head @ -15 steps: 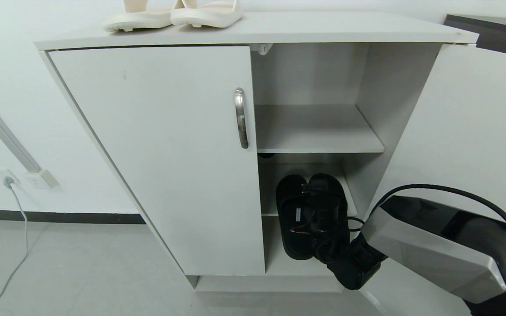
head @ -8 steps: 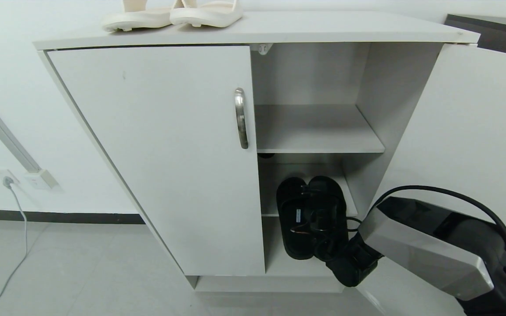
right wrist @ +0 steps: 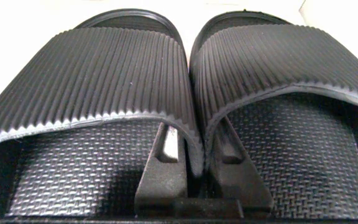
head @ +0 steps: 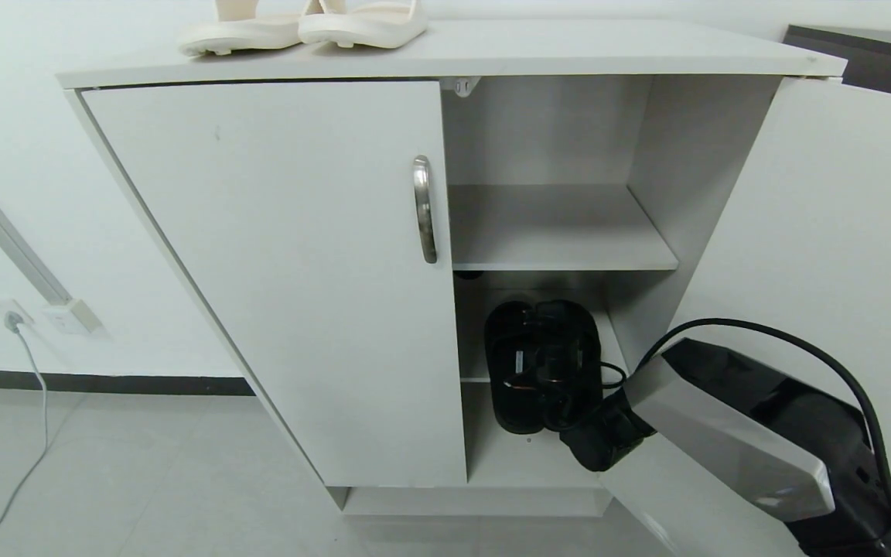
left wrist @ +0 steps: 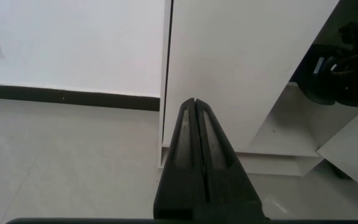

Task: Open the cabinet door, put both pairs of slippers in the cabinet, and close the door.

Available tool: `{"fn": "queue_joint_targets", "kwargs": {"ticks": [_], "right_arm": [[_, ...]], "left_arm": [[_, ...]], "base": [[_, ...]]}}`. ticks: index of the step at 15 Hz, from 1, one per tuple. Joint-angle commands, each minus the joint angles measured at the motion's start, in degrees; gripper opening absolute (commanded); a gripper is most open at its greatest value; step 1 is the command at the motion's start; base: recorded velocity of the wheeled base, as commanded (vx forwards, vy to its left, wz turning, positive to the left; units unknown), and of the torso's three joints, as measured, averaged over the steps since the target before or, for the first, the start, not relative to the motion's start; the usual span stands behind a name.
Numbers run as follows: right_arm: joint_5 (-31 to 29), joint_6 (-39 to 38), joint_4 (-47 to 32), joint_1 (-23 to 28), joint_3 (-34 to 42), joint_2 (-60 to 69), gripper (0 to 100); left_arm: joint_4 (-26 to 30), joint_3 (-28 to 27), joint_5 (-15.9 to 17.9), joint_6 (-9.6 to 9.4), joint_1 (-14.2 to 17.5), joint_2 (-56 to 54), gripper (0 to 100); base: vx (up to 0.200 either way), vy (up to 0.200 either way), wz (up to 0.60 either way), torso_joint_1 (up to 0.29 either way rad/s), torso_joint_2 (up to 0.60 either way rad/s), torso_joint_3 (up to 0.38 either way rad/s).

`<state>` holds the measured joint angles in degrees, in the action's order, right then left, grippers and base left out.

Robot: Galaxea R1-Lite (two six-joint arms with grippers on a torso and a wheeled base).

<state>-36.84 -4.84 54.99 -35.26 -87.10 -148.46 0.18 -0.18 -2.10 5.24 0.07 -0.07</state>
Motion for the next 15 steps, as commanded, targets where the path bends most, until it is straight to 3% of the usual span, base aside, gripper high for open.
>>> {"fn": "queue_joint_targets", "kwargs": {"ticks": [1, 9, 15], "right_arm": [[0.01, 0.09, -1.82, 0.71, -4.92, -2.54, 0], [-0.07, 0.18, -12.63, 2.38, -20.04, -6.23, 0], [-0.07, 0.71, -13.60, 2.74, -22.32, -7.37, 0]], "left_arm": [[-0.01, 0.01, -0.01, -0.06, 0.01, 0.07, 0], [-0.01, 0.01, -0.10, 0.21, 0.01, 0.07, 0], [-0.01, 0.01, -0.10, 0.21, 0.01, 0.07, 0]], "base": [[0.000, 0.000, 0.00, 0.000, 0.00, 0.000], [0.000, 0.000, 0.00, 0.000, 0.00, 0.000], [0.000, 0.000, 0.00, 0.000, 0.00, 0.000]]}}
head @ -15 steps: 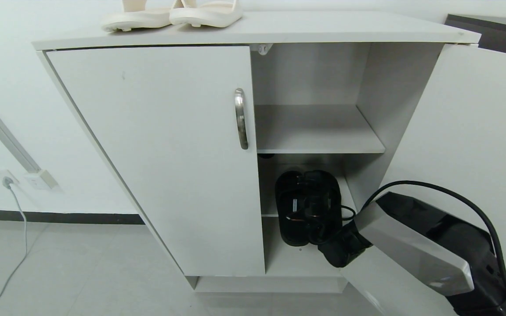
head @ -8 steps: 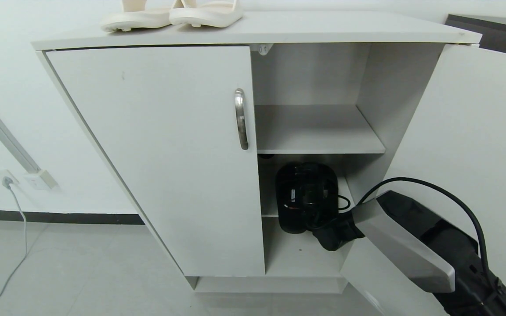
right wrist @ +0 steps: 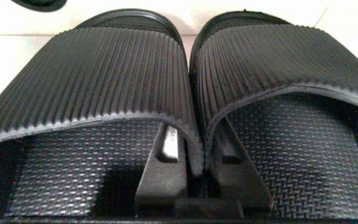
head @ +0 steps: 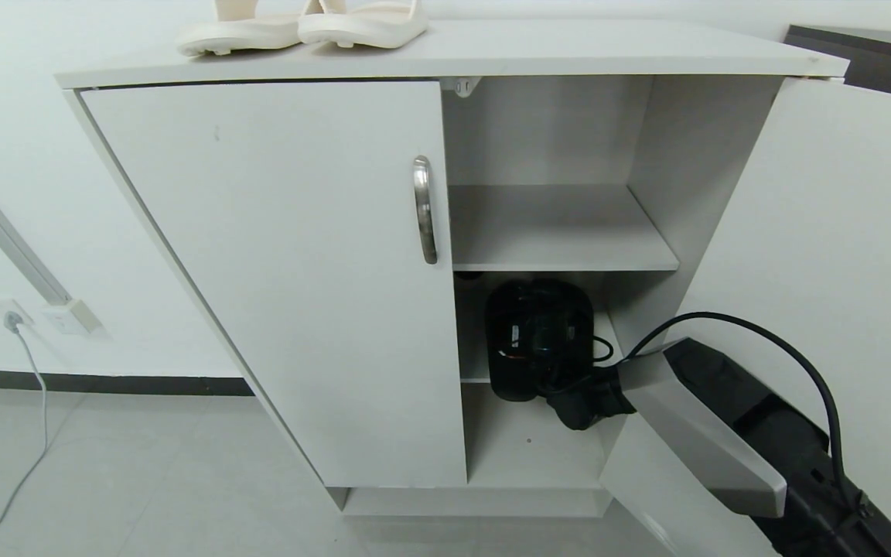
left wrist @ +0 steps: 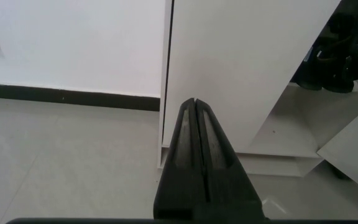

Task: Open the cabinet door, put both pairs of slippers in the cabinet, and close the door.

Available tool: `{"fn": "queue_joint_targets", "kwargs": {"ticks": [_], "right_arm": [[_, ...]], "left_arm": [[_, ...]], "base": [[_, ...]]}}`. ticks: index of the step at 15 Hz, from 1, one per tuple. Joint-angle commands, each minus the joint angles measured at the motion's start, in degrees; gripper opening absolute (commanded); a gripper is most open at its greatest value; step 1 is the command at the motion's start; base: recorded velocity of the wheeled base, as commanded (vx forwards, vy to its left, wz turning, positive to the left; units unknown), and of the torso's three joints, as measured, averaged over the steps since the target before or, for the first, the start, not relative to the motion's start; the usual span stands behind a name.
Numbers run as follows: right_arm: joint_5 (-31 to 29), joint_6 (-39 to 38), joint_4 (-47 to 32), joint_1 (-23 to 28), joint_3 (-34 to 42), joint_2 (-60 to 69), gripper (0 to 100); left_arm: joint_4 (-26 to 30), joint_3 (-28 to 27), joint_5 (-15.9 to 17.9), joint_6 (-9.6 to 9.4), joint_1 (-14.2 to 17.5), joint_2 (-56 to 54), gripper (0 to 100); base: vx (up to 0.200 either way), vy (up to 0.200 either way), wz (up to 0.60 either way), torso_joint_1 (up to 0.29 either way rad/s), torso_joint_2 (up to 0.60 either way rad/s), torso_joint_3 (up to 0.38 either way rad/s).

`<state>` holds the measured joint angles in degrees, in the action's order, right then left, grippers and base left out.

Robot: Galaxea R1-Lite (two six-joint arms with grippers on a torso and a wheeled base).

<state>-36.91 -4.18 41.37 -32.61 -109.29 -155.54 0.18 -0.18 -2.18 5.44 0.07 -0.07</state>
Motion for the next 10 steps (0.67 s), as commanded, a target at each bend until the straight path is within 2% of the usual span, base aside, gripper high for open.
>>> {"fn": "queue_joint_targets", "kwargs": {"ticks": [1, 10], "right_arm": [[0.00, 0.05, -0.07, 0.18, -0.22, -0.20, 0], [0.00, 0.05, -0.07, 0.35, -1.10, -2.22, 0]], "left_arm": [[-0.01, 0.01, -0.02, 0.01, 0.01, 0.07, 0], [-0.01, 0.01, -0.10, 0.10, 0.01, 0.07, 0]], "base": [[0.000, 0.000, 0.00, 0.000, 0.00, 0.000], [0.000, 0.000, 0.00, 0.000, 0.00, 0.000]]}}
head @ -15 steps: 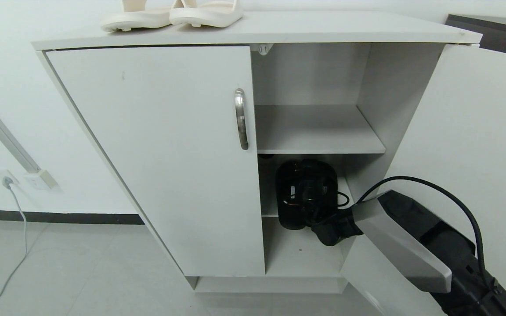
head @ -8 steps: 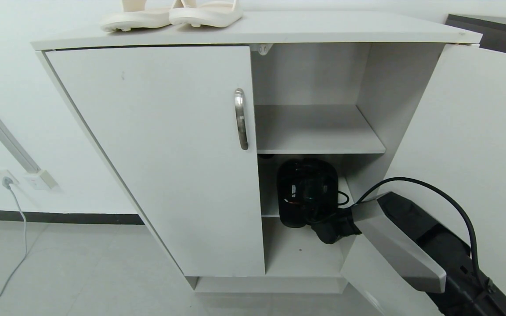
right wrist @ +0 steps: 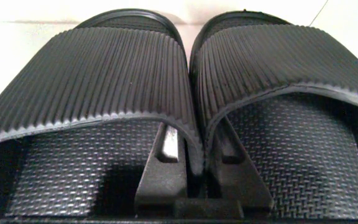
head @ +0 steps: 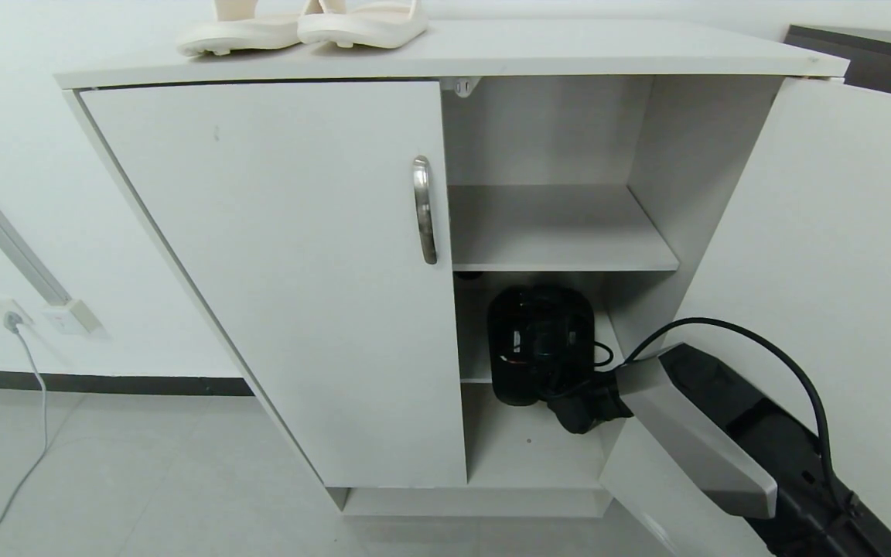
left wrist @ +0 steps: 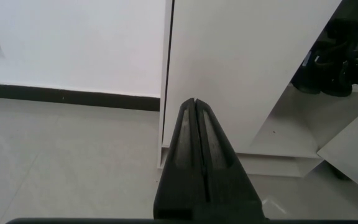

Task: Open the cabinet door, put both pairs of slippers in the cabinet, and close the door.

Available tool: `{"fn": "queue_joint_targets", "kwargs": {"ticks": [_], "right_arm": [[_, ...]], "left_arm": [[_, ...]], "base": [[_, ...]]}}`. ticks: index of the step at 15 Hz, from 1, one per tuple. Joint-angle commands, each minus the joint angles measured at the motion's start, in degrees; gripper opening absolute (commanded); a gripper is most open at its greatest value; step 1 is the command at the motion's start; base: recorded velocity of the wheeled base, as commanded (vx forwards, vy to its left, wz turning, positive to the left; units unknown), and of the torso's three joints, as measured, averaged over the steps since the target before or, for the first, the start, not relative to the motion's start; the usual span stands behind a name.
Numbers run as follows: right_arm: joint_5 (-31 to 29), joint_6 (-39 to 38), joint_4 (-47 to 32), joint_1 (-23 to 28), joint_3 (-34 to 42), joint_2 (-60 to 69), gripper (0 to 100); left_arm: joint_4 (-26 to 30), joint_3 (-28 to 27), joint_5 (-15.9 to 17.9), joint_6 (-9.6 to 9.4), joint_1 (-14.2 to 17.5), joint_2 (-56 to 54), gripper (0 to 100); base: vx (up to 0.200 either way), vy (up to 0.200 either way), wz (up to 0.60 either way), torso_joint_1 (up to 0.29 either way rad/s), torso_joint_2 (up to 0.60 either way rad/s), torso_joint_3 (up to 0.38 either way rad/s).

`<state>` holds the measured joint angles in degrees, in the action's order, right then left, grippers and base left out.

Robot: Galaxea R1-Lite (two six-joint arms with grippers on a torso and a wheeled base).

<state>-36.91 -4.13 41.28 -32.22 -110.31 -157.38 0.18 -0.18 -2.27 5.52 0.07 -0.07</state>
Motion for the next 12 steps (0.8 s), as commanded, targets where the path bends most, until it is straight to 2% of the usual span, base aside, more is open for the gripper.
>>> {"fn": "queue_joint_targets", "kwargs": {"ticks": [1, 5, 7, 12], "right_arm": [[0.00, 0.09, 0.03, -0.04, 0.27, -0.30, 100], [-0.18, 0.44, 2.05, -0.30, 3.44, 1.02, 100], [-0.26, 0.62, 4.69, -0.74, 7.57, 2.69, 100], [-0.44, 3.08, 16.55, -2.58, 23.74, 10.69, 100]], "left_arm": [[-0.01, 0.01, -0.02, 0.01, 0.01, 0.07, 0], [-0.01, 0.01, -0.02, 0.01, 0.01, 0.07, 0], [-0.01, 0.01, -0.28, 0.01, 0.01, 0.07, 0], [-0.01, 0.01, -0.28, 0.01, 0.01, 0.07, 0]], "base": [[0.000, 0.000, 0.00, 0.000, 0.00, 0.000], [0.000, 0.000, 0.00, 0.000, 0.00, 0.000], [0.000, 0.000, 0.00, 0.000, 0.00, 0.000], [0.000, 0.000, 0.00, 0.000, 0.00, 0.000]]}}
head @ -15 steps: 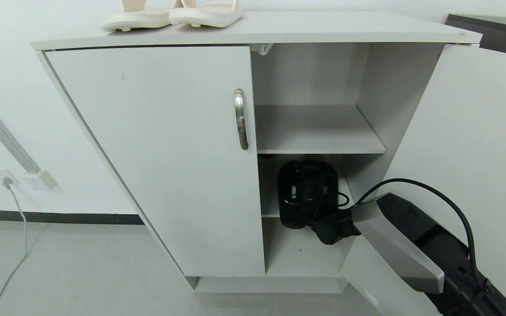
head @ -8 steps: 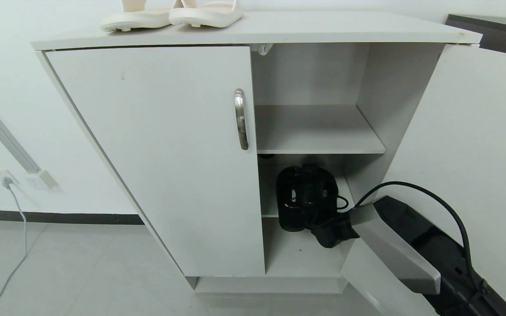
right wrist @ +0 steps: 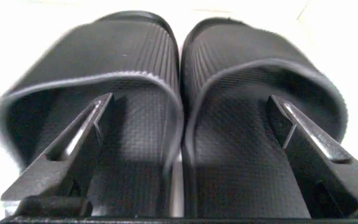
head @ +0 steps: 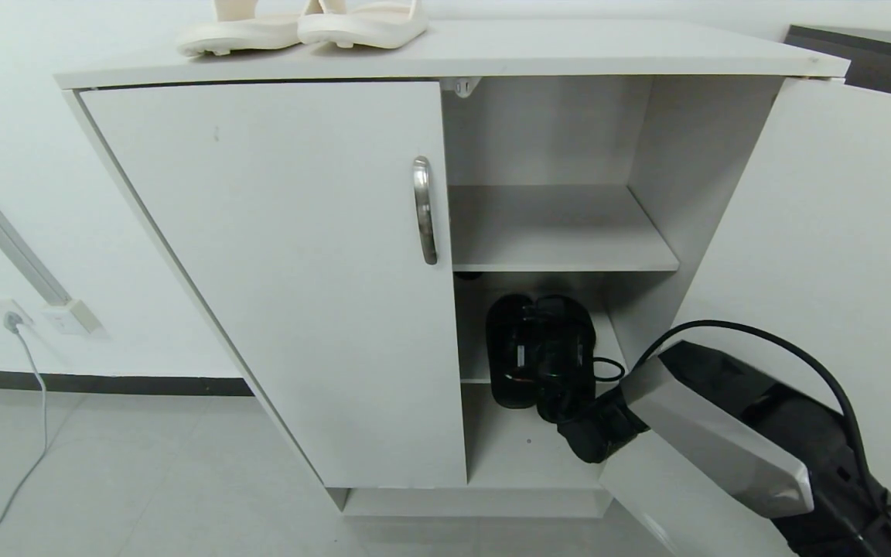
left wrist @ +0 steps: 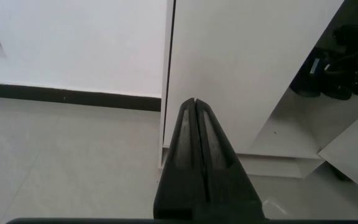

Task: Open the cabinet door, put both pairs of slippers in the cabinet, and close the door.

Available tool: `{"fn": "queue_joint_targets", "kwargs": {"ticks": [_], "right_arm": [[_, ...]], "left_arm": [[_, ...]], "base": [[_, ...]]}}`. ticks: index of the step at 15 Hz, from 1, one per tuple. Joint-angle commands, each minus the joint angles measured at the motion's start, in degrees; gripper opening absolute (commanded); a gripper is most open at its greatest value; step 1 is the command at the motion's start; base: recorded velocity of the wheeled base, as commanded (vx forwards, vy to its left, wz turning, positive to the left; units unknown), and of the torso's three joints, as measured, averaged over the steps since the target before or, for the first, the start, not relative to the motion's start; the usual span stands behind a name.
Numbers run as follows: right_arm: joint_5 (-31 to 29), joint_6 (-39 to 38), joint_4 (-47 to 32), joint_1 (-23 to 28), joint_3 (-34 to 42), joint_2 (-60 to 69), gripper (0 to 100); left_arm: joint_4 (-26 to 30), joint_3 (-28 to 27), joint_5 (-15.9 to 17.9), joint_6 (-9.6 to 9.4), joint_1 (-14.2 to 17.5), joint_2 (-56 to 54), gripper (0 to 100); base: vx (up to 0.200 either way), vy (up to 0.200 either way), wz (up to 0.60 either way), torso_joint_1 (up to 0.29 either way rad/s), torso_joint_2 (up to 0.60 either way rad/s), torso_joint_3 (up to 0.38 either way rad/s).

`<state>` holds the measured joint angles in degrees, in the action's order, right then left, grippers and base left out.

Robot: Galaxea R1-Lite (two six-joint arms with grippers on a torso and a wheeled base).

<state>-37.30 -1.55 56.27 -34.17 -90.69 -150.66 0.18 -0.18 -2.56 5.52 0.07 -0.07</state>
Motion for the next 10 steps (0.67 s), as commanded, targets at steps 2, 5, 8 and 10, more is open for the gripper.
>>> {"fn": "queue_joint_targets", "kwargs": {"ticks": [2, 5, 8, 10], "right_arm": [[-0.14, 0.58, 10.35, -1.51, 14.75, 8.46, 100], [0.56, 0.41, 17.82, -3.36, 28.72, 14.61, 100], [1.80, 0.41, 23.88, -7.67, 40.85, 19.27, 100], [1.80, -0.03, 26.08, -9.78, 46.21, 21.20, 100]], "left_arm": [[-0.01, 0.01, 0.01, 0.01, 0.01, 0.07, 0], [-0.01, 0.01, 0.01, -0.07, 0.01, 0.07, 0], [-0.01, 0.01, 0.01, -0.07, 0.01, 0.07, 0], [-0.01, 0.01, 0.01, -0.07, 0.01, 0.07, 0]], "base": [[0.000, 0.000, 0.00, 0.000, 0.00, 0.000], [0.000, 0.000, 0.00, 0.000, 0.00, 0.000], [0.000, 0.000, 0.00, 0.000, 0.00, 0.000], [0.000, 0.000, 0.00, 0.000, 0.00, 0.000]]}}
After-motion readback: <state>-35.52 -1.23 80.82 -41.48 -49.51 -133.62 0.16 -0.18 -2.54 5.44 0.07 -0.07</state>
